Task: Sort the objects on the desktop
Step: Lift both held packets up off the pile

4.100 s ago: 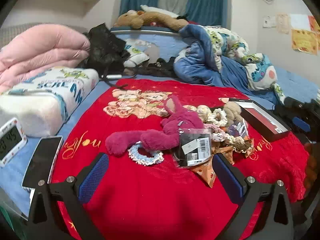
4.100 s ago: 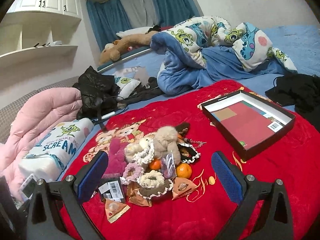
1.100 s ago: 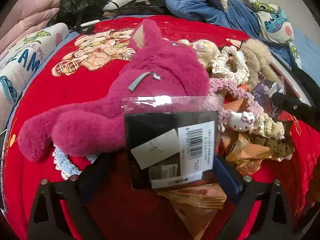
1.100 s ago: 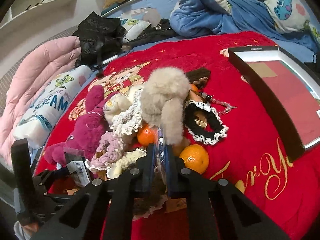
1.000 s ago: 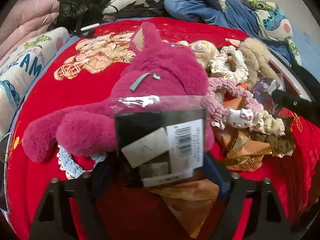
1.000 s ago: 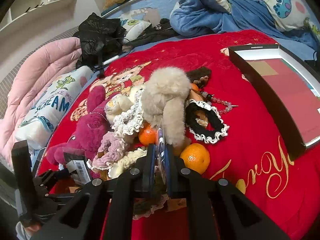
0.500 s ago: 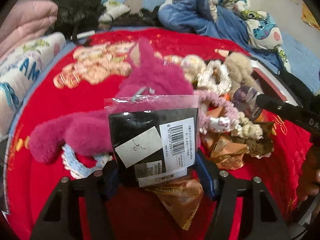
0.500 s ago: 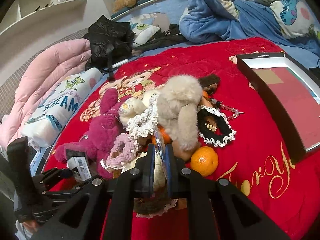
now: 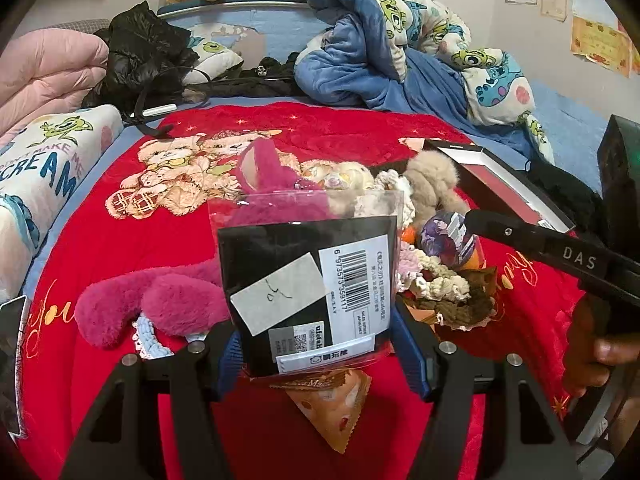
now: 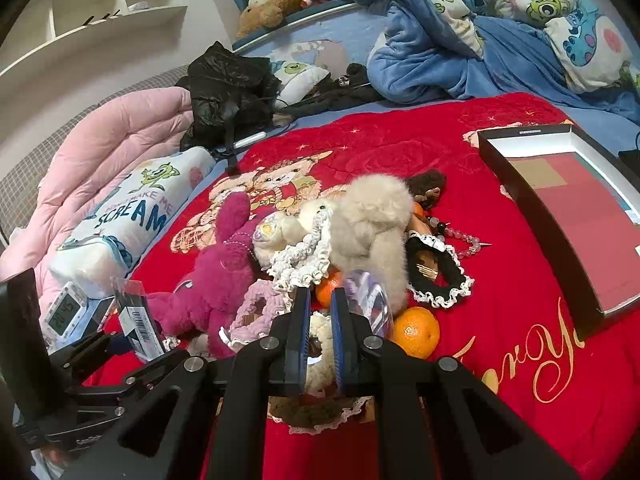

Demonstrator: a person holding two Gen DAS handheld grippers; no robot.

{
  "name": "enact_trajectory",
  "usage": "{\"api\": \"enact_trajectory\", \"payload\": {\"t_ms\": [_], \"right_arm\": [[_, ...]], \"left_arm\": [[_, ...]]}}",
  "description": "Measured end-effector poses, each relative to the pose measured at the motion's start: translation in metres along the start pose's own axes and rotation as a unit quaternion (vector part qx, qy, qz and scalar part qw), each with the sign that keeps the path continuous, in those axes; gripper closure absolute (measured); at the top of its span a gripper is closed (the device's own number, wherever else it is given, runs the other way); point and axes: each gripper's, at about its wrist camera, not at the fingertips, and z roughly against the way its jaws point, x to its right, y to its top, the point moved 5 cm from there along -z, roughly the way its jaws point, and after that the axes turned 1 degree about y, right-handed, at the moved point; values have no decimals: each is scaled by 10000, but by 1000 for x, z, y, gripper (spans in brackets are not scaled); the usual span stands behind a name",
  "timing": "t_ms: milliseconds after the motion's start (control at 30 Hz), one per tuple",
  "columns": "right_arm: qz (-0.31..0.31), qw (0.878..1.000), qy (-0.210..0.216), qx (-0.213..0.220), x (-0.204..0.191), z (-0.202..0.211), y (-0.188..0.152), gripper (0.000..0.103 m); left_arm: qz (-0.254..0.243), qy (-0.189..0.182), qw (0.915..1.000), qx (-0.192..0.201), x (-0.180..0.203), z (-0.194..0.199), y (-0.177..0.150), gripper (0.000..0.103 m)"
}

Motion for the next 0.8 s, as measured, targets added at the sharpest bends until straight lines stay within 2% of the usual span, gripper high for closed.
{"api": "enact_trajectory", "payload": {"t_ms": [233, 533, 800], "right_arm": [[-146, 9998, -128, 76, 12, 5, 1, 92], [-559, 9975, -422, 14, 40, 0, -1, 87], [-522, 9978, -346, -227, 40, -15, -7, 85]], "left_arm": [[-125, 108, 9999, 5, 5, -1, -3, 36], [-50, 31, 10000, -42, 5, -2, -4, 36], [-162, -37, 9998, -56, 12, 0, -5, 36]]}}
